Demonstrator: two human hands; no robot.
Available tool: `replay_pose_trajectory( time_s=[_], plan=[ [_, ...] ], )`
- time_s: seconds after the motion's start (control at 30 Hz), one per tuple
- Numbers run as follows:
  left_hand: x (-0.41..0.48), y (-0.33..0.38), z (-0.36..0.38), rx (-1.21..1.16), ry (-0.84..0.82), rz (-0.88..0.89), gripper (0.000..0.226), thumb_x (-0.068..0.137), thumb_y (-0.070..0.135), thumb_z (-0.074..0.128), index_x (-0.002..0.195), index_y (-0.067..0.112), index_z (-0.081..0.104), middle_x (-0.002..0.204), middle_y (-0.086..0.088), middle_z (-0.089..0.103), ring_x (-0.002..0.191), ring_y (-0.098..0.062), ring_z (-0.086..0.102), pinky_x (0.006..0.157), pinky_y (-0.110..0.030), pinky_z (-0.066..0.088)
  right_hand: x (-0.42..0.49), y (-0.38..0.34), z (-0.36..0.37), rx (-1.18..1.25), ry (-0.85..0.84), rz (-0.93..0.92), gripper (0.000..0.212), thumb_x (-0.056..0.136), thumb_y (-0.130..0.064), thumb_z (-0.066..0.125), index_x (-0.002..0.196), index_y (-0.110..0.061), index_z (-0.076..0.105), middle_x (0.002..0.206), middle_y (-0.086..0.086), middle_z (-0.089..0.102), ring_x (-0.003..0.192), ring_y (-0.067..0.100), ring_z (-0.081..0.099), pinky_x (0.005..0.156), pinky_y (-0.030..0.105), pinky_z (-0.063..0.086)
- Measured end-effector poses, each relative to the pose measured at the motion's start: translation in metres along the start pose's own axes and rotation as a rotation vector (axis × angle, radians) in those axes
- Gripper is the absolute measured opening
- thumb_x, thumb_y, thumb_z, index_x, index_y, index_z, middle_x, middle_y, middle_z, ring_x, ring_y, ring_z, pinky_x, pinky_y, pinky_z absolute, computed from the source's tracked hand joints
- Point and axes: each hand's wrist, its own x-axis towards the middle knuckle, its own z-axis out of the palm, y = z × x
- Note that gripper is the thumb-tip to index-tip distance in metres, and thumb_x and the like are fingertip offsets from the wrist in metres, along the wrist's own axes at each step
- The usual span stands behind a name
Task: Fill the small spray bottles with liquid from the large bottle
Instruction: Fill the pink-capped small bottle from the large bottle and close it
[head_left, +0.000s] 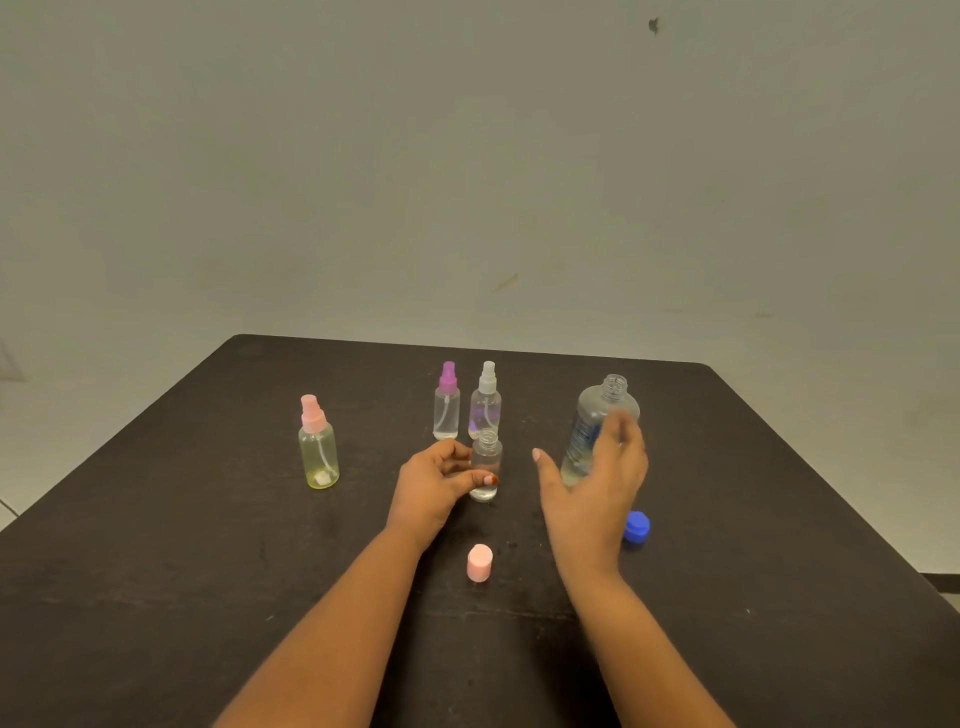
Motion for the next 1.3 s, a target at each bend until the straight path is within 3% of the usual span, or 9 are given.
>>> replay_pose_trajectory(
  time_s=[0.07, 0.2, 0.27, 0.33, 0.5, 0.7, 0.97, 1.1, 1.3],
  plan=[
    [-0.001, 0.000, 0.001, -0.028, 0.006, 0.006, 0.024, 0.068, 0.004, 0.079, 0.087, 0.009, 0.064, 0.090, -0.004, 0.074, 0.086, -0.010, 0.070, 0.080, -0.021, 0.051, -0.012, -0.005, 0.001, 0.039, -0.020, -0.043, 0.068, 0.074, -0.018, 0.077, 0.134, -0.007, 0.046, 0.135, 0.010, 0.042, 0.126, 0.017, 0.034, 0.103, 0.031, 0.035],
    [-0.002, 0.001, 0.001, -0.036, 0.001, 0.020, 0.024, 0.069, 0.003, 0.078, 0.086, 0.010, 0.064, 0.090, -0.006, 0.074, 0.086, -0.011, 0.070, 0.078, -0.019, 0.053, -0.035, -0.010, 0.000, 0.166, -0.221, 0.002, 0.049, 0.071, -0.014, 0.079, 0.117, -0.016, 0.063, 0.109, -0.008, 0.053, 0.103, 0.000, 0.047, 0.086, 0.002, 0.034],
    [-0.001, 0.000, 0.000, -0.019, 0.005, 0.026, 0.023, 0.068, 0.006, 0.079, 0.085, 0.012, 0.064, 0.089, -0.004, 0.074, 0.086, -0.011, 0.070, 0.079, -0.021, 0.053, -0.043, -0.013, -0.003, 0.187, -0.369, 0.022, 0.041, 0.072, -0.014, 0.079, 0.109, -0.024, 0.066, 0.102, -0.012, 0.055, 0.094, -0.007, 0.052, 0.077, 0.002, 0.037],
    [-0.001, 0.000, 0.000, -0.013, 0.010, 0.027, 0.024, 0.067, 0.007, 0.080, 0.085, 0.012, 0.064, 0.088, -0.004, 0.074, 0.086, -0.011, 0.070, 0.079, -0.022, 0.052, -0.049, -0.014, -0.004, 0.211, -0.478, 0.026, 0.038, 0.072, -0.009, 0.077, 0.107, -0.020, 0.067, 0.101, -0.009, 0.058, 0.080, -0.017, 0.054, 0.068, 0.001, 0.039],
    [-0.001, 0.000, 0.001, -0.008, 0.021, 0.014, 0.027, 0.066, 0.006, 0.080, 0.086, 0.011, 0.064, 0.088, -0.004, 0.073, 0.084, -0.009, 0.070, 0.076, -0.018, 0.050, -0.057, -0.008, 0.001, 0.091, -0.575, -0.021, 0.028, 0.069, -0.015, 0.079, 0.095, -0.018, 0.072, 0.094, -0.012, 0.062, 0.089, -0.004, 0.056, 0.080, 0.007, 0.043],
    [0.000, -0.001, 0.000, 0.013, 0.024, 0.016, 0.027, 0.066, 0.010, 0.081, 0.086, 0.012, 0.064, 0.089, -0.003, 0.073, 0.087, -0.010, 0.069, 0.076, -0.017, 0.050, -0.055, -0.006, 0.002, 0.083, -0.606, -0.023, 0.017, 0.069, -0.012, 0.078, 0.085, -0.016, 0.074, 0.081, -0.015, 0.062, 0.083, 0.000, 0.059, 0.076, 0.010, 0.045],
    [-0.001, -0.003, 0.000, 0.027, 0.026, 0.050, 0.020, 0.071, 0.006, 0.076, 0.087, 0.009, 0.065, 0.089, -0.010, 0.072, 0.089, -0.020, 0.069, 0.083, -0.030, 0.054, 0.001, -0.032, 0.001, 0.164, -0.427, -0.044, 0.006, 0.072, -0.005, 0.073, 0.074, -0.011, 0.070, 0.078, -0.005, 0.066, 0.072, -0.001, 0.057, 0.070, 0.011, 0.044],
    [-0.001, -0.001, 0.000, -0.039, -0.010, 0.029, 0.023, 0.068, 0.002, 0.078, 0.083, 0.008, 0.062, 0.086, -0.007, 0.074, 0.087, -0.015, 0.071, 0.090, -0.037, 0.053, 0.040, -0.050, 0.009, 0.058, -0.434, -0.106, 0.009, 0.077, -0.009, 0.071, 0.085, -0.010, 0.074, 0.087, 0.000, 0.069, 0.077, 0.008, 0.057, 0.074, 0.020, 0.045],
    [0.000, -0.002, 0.000, -0.040, -0.014, 0.021, 0.023, 0.067, 0.006, 0.079, 0.084, 0.007, 0.063, 0.087, -0.006, 0.074, 0.088, -0.016, 0.071, 0.092, -0.043, 0.052, 0.050, -0.047, 0.025, -0.029, -0.561, -0.052, 0.016, 0.079, -0.013, 0.071, 0.094, -0.010, 0.074, 0.097, 0.007, 0.072, 0.090, 0.016, 0.065, 0.081, 0.021, 0.046]
  ],
)
